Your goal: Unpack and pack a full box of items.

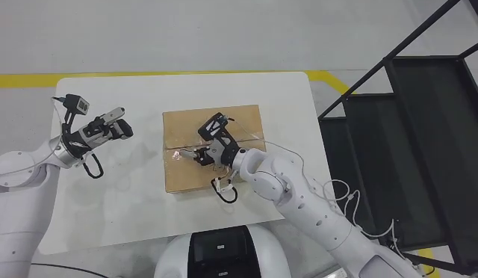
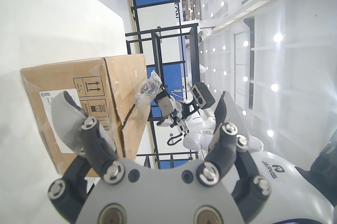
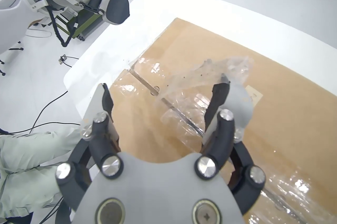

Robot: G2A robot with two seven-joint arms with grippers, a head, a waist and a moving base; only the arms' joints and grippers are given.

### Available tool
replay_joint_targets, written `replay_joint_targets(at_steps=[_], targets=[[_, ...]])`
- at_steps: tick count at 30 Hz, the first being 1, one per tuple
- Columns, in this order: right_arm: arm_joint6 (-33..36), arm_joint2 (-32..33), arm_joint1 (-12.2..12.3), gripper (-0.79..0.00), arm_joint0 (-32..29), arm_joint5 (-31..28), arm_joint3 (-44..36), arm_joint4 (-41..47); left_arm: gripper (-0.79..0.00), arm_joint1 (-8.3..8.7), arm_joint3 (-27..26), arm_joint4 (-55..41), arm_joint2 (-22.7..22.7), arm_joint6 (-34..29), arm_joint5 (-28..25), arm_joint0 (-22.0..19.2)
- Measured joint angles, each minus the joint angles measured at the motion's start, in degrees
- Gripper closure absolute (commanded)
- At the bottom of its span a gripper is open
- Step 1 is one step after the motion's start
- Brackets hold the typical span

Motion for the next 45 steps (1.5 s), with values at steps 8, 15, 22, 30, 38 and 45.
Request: replay_joint_targets(at_steps=[8,15,22,30,38,45], targets=[[-0.06,-4.45,-1.73,-0.785,3.35,1.55,3.56,1.08,-0.785,0.37,-0.76,-0.07,-1.72,-0.53,-0.14,1.40],[-0.32,-8.24,-3.45,-0.785,6.32,2.30,6.86,1.72,-0.785,0.82,-2.04,-0.40,-4.23,-0.43,-0.27,3.48],[0.27,-11.27,-4.71,-0.785,7.74,2.25,6.98,0.42,-0.785,1.04,-3.03,-0.91,-5.63,-0.12,-0.30,5.04],[0.65,-13.42,-6.27,-0.785,9.14,1.16,9.85,3.36,-0.785,1.17,-2.87,-1.25,-6.41,-0.18,-0.27,5.41],[-0.79,-12.13,-6.68,-0.785,8.84,-1.22,7.31,5.81,-0.785,1.15,-2.52,-1.86,-6.44,-0.42,-0.50,5.47],[2.65,-1.64,-3.34,-0.785,0.12,-5.69,-2.40,10.76,-0.785,0.74,-2.39,-3.18,-4.30,-1.62,-0.62,4.26]])
